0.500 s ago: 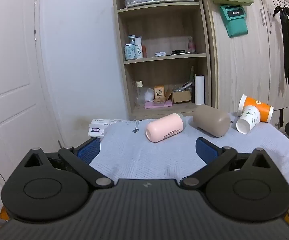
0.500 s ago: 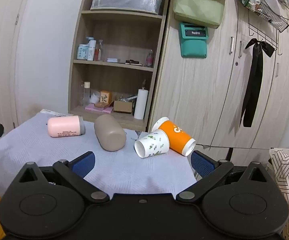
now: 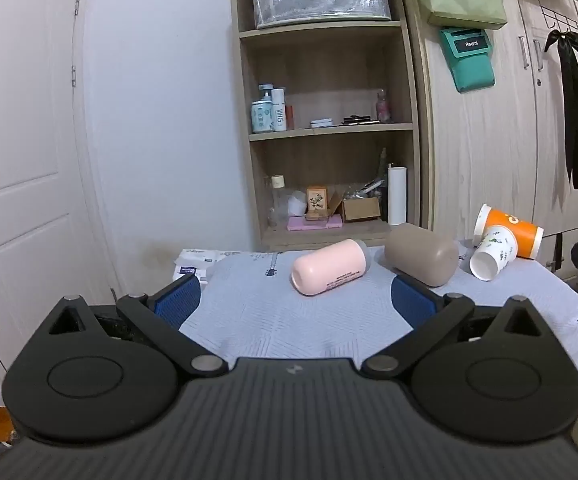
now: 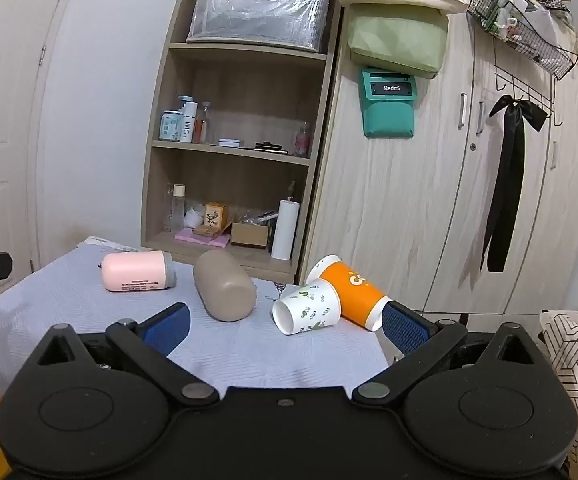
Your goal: Flip cup upright
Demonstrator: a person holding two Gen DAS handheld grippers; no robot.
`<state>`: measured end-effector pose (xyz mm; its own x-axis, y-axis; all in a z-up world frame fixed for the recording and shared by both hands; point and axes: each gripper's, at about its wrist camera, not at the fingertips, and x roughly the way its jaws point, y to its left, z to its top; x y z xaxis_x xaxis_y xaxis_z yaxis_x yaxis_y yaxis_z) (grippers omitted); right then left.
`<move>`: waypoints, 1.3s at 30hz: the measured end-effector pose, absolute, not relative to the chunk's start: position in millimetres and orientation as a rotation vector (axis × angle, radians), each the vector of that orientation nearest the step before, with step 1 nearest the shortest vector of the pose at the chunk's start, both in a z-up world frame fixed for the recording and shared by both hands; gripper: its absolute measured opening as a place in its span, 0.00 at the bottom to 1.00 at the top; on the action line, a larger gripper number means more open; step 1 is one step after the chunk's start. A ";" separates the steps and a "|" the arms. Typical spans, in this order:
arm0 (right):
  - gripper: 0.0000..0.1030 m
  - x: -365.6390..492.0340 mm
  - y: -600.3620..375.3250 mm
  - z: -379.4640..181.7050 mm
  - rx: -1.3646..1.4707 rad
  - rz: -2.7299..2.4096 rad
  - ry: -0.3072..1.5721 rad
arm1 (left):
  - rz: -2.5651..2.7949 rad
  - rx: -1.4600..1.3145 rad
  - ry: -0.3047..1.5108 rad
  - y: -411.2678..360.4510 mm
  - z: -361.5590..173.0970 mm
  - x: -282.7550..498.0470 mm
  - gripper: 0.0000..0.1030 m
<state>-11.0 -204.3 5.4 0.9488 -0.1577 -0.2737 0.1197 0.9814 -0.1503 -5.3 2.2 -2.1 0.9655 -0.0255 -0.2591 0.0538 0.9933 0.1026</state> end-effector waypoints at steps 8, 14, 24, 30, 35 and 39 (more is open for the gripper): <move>1.00 -13.5 -205.2 3.5 -0.132 -0.144 0.283 | -0.053 0.085 0.256 10.4 -2.5 -7.9 1.00; 1.00 -13.0 -205.1 4.5 -0.139 -0.146 0.290 | -0.053 0.088 0.257 9.7 -2.8 -8.4 1.00; 1.00 -11.2 -203.4 3.1 -0.145 -0.156 0.296 | -0.051 0.090 0.257 8.7 -1.5 -9.1 1.00; 1.00 -10.4 -202.3 1.7 -0.152 -0.164 0.297 | -0.051 0.090 0.257 9.9 -2.3 -8.7 1.00; 1.00 -9.6 -204.5 0.5 -0.138 -0.171 0.298 | -0.039 0.112 0.251 8.0 -2.4 -10.6 1.00; 1.00 -10.2 -205.2 -0.4 -0.131 -0.171 0.302 | -0.040 0.117 0.245 5.7 -1.7 -12.3 1.00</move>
